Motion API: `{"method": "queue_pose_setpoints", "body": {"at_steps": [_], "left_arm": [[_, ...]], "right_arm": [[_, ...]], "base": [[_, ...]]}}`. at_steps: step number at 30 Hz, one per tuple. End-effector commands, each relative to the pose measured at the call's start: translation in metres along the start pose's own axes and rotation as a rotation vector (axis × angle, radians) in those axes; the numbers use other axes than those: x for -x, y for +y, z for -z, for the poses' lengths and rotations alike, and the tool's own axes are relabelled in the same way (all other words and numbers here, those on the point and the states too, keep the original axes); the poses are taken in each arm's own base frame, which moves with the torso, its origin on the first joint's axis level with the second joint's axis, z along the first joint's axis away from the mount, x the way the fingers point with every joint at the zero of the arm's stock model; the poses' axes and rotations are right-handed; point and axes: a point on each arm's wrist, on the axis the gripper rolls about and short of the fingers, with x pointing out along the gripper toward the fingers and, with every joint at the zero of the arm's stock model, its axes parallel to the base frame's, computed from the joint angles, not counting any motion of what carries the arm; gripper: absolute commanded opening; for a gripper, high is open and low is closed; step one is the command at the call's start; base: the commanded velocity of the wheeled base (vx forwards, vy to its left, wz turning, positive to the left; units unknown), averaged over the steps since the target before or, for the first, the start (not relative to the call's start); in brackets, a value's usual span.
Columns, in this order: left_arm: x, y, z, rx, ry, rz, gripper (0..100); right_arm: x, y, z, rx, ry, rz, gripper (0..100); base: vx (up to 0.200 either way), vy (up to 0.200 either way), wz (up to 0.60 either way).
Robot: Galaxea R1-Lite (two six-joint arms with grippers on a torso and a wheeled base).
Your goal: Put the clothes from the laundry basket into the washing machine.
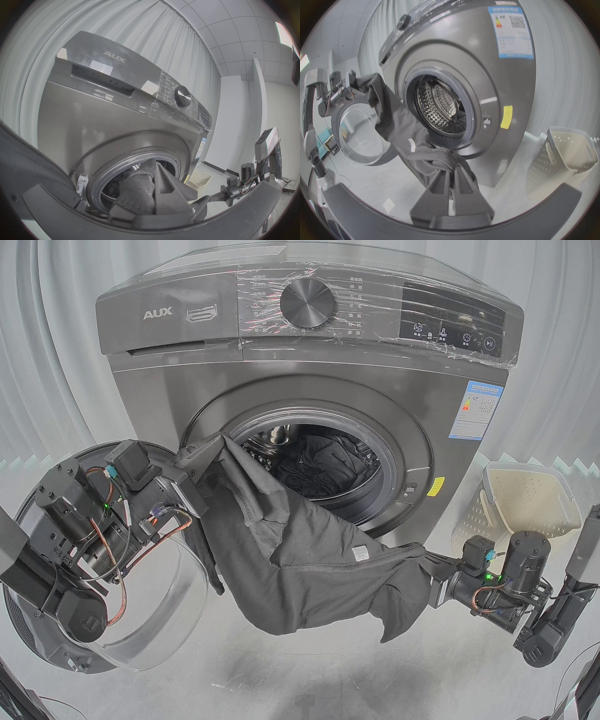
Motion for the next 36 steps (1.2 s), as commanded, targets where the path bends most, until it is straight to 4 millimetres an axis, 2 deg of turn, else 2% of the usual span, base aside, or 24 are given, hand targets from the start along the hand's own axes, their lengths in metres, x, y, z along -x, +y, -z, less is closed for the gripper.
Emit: {"method": "queue_pose_setpoints", "body": {"at_steps": [1, 4, 6, 10, 14, 21, 28, 36], "left_arm": [[0.003, 0.005, 0.014, 0.013, 0.053, -0.019, 0], [0.001, 0.006, 0.022, 0.015, 0.072, -0.03, 0], [-0.001, 0.009, 0.036, 0.016, 0.112, -0.042, 0], [-0.003, 0.013, 0.047, 0.013, 0.144, -0.051, 0], [-0.002, 0.015, 0.05, 0.015, 0.155, -0.059, 0], [0.002, 0.024, 0.053, 0.006, 0.17, -0.088, 0], [0.004, 0.036, 0.055, -0.014, 0.177, -0.118, 0], [0.004, 0.043, 0.055, -0.023, 0.174, -0.134, 0]], "right_arm": [[0.01, -0.003, -0.023, 0.003, -0.093, -0.005, 0], [0.01, -0.005, -0.031, 0.003, -0.127, 0.004, 0], [0.005, -0.01, -0.046, 0.006, -0.198, 0.018, 0], [0.0, -0.018, -0.054, 0.004, -0.238, 0.047, 0], [-0.002, -0.024, -0.058, 0.002, -0.255, 0.076, 0], [0.0, -0.047, -0.062, 0.007, -0.268, 0.152, 0], [0.001, -0.049, -0.062, 0.006, -0.266, 0.159, 0], [0.003, -0.065, -0.063, 0.008, -0.272, 0.212, 0]], "base": [[0.0, 0.0, 0.0], [0.0, 0.0, 0.0], [0.0, 0.0, 0.0], [0.0, 0.0, 0.0], [0.0, 0.0, 0.0], [0.0, 0.0, 0.0], [0.0, 0.0, 0.0], [0.0, 0.0, 0.0]]}}
